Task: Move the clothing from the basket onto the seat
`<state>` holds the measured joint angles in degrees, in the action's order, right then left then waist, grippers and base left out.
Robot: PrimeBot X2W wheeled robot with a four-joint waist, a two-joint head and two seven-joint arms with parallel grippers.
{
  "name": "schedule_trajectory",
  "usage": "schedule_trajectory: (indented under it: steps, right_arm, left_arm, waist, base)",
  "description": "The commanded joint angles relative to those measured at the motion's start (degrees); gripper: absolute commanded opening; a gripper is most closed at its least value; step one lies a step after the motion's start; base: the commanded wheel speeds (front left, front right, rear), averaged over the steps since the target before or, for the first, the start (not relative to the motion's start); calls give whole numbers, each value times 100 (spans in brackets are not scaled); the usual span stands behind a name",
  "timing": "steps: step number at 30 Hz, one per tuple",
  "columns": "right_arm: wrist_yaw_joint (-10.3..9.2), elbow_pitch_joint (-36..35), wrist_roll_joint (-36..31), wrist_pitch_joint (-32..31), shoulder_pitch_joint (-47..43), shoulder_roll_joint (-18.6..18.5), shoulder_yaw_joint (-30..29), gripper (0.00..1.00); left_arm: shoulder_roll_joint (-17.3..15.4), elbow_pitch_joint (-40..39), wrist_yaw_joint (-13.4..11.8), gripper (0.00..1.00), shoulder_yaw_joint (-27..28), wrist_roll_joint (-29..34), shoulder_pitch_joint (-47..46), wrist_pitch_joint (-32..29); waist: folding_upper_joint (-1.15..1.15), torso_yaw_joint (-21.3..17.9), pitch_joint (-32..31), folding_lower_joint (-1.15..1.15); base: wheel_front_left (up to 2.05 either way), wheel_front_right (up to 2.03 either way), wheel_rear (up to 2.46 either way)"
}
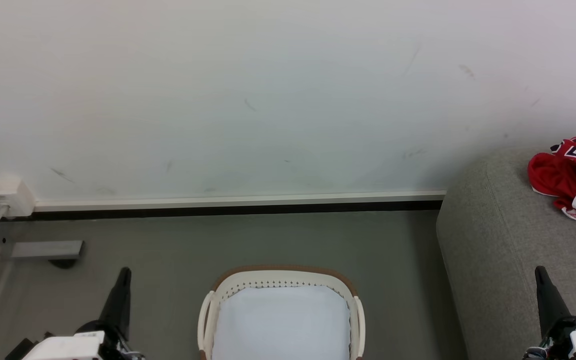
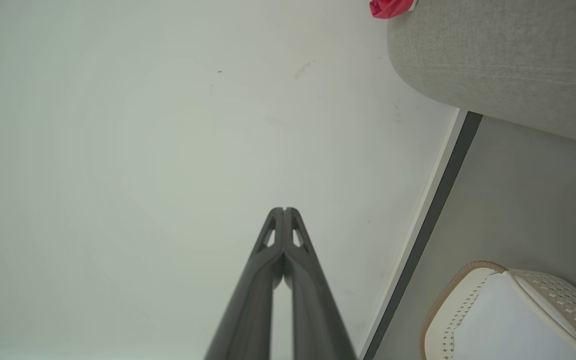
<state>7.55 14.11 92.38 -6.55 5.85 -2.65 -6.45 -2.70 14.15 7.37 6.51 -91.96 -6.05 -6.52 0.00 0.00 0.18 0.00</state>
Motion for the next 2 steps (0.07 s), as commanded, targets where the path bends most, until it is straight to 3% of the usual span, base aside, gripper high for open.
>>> schedule_trajectory:
  steps: [1, 2]
  right_arm:
    - [-12, -26, 9, -16, 70, -43, -21, 0]
    - [-12, -26, 9, -16, 70, -43, -21, 0]
  left_arm:
    - [-34, -18, 28, 0, 10, -84, -47, -23]
    - [-34, -18, 27, 0, 10, -84, -47, -23]
  waist:
    - [0, 0, 0, 0]
    - [0, 0, 0, 0]
  base:
    - [0, 0, 0]
    - [0, 0, 0]
